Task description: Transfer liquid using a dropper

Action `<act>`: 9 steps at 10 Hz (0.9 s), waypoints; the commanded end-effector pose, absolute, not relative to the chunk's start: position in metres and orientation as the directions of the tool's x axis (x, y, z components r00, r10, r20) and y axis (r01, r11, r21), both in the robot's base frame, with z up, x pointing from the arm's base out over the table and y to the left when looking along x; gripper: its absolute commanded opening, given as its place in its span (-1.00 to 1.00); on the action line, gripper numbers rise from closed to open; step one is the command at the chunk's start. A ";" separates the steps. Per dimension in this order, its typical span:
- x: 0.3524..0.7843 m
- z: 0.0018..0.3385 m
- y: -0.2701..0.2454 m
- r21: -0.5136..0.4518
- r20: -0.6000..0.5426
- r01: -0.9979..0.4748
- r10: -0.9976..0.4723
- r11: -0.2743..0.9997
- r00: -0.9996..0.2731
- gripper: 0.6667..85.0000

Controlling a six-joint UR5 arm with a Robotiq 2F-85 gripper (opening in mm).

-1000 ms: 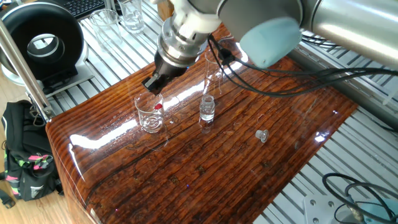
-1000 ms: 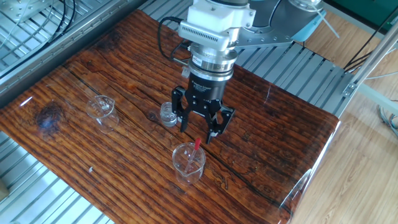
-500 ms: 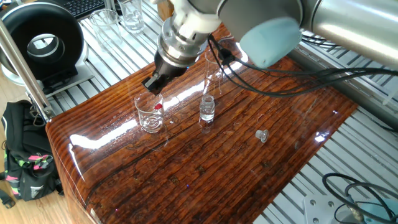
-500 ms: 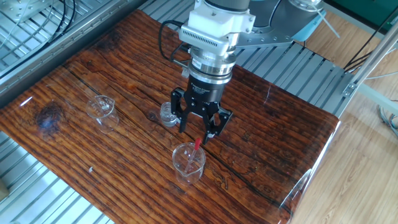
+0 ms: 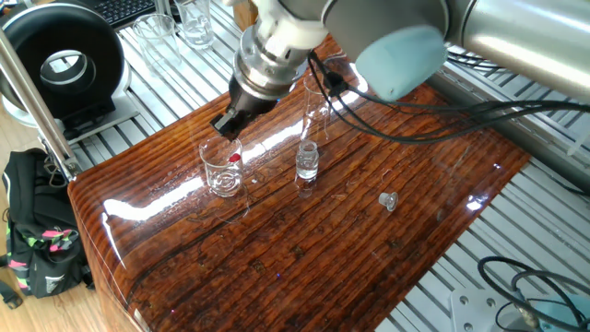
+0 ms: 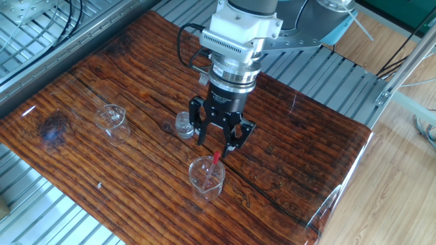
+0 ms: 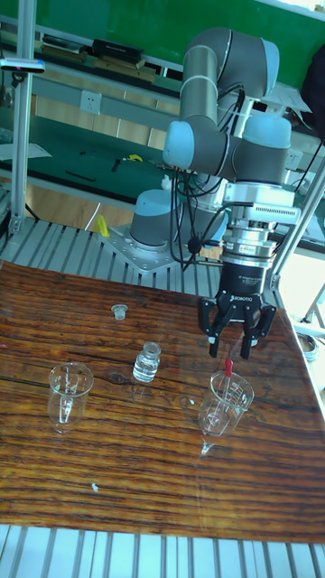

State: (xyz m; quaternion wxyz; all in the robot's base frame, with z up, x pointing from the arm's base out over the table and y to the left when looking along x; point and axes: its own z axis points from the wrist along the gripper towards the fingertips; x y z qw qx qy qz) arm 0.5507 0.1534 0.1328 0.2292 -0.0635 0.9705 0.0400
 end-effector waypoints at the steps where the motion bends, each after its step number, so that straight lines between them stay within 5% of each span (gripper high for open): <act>1: 0.557 0.140 0.160 0.065 -0.461 -0.137 -0.092 0.988 -0.883 0.28; 9: 0.544 0.133 0.155 0.031 -0.415 -0.165 -0.137 0.986 -0.899 0.31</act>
